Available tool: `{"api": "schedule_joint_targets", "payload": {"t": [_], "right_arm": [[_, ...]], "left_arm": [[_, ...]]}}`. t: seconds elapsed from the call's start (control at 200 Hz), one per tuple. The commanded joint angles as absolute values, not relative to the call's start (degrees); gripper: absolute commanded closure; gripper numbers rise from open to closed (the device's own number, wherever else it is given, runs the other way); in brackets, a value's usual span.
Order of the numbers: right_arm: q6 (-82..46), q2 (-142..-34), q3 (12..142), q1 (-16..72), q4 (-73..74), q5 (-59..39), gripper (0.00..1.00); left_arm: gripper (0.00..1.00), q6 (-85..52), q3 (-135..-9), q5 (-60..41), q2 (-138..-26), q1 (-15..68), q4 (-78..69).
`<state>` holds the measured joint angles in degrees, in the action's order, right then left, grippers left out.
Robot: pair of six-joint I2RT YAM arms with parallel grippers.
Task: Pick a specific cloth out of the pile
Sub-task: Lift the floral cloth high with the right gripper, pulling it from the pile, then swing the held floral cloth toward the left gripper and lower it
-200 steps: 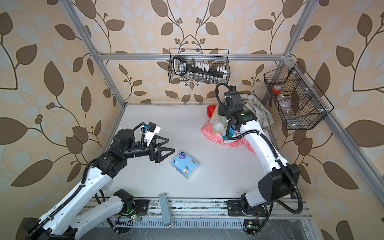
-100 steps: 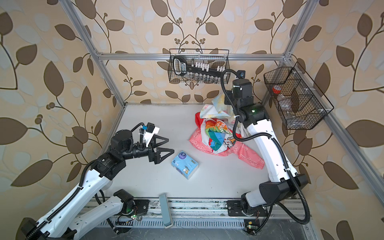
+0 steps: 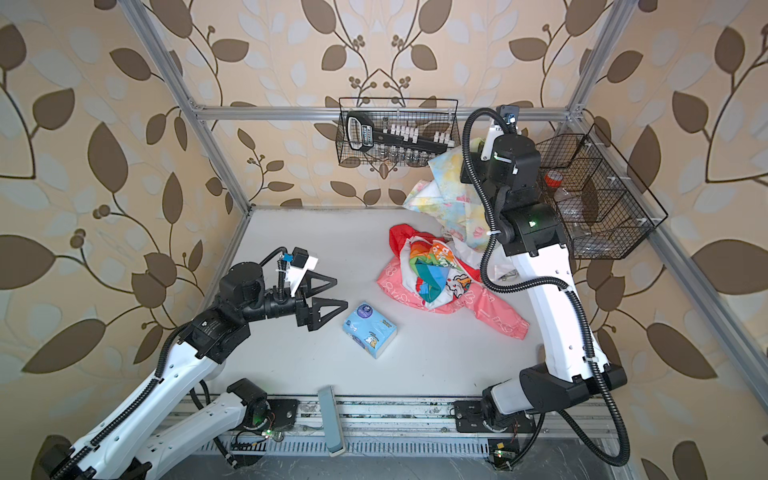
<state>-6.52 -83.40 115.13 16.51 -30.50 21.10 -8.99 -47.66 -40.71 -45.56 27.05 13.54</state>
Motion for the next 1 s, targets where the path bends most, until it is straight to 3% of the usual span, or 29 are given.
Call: {"api": "schedule_joint_targets", "payload": {"t": [0.0, 0.35, 0.575, 0.995], "right_arm": [[-6.38, -80.57, 117.08, 16.88, -23.67, 15.46, 1.0], [-15.85, -80.31, 119.1, 16.96, -16.12, -6.42, 1.0], [-23.82, -86.8, 123.6, 17.94, -12.83, -20.5, 1.0], [-24.72, -102.06, 131.35, 27.07, -11.13, -26.32, 1.0]], "left_arm": [[0.01, -7.85, -47.56, -39.67, -44.15, 27.68, 12.56], [0.01, -7.82, -47.55, -36.94, -41.25, 28.12, 13.22], [0.01, -8.04, -47.62, -34.78, -39.67, 28.81, 14.08], [0.01, -7.91, -49.39, -27.57, -34.59, 29.0, 20.75]]}}
